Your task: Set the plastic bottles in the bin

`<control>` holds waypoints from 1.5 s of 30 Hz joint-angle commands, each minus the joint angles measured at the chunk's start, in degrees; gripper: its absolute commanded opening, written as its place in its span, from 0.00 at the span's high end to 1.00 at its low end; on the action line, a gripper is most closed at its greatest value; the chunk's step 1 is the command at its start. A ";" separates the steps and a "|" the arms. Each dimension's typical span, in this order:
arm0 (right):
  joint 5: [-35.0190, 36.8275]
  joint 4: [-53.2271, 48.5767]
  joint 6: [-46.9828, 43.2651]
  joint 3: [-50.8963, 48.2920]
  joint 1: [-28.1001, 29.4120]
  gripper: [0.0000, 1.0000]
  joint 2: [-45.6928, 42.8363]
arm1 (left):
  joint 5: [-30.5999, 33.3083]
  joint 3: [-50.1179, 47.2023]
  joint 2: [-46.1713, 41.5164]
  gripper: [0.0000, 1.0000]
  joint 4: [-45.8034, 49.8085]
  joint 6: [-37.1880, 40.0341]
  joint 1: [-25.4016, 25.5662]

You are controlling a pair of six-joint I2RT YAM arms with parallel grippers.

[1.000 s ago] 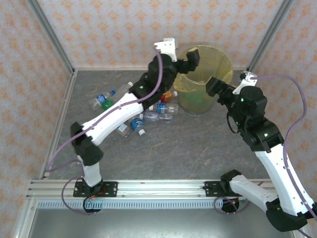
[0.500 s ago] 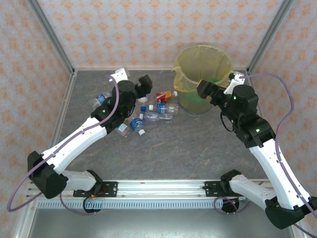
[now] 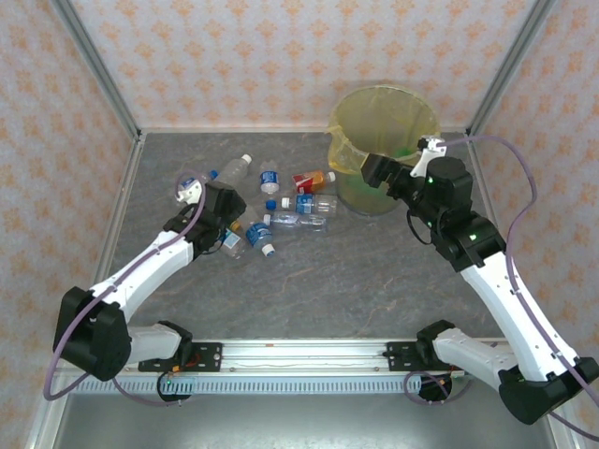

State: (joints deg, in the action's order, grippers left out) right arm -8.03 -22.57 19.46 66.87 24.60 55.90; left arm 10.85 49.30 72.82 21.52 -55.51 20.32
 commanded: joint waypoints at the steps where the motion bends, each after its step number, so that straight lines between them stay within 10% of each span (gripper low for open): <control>1: -0.74 2.35 0.35 -0.75 0.10 0.00 -0.71 | -3.39 -0.94 2.35 0.14 2.50 -2.59 -1.42; 15: 1.14 2.77 -1.81 -2.85 0.06 0.00 -2.86 | -9.42 -0.86 13.00 0.28 3.17 -3.09 -3.62; 45: 0.65 1.89 -3.25 -2.74 0.02 0.00 -2.85 | -10.31 -2.27 14.12 0.23 3.24 -2.59 -3.62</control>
State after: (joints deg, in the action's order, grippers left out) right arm -7.77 -21.39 16.60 64.77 24.60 54.48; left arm 1.39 47.24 85.93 25.89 -58.48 16.86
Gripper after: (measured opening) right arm 0.996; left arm 0.773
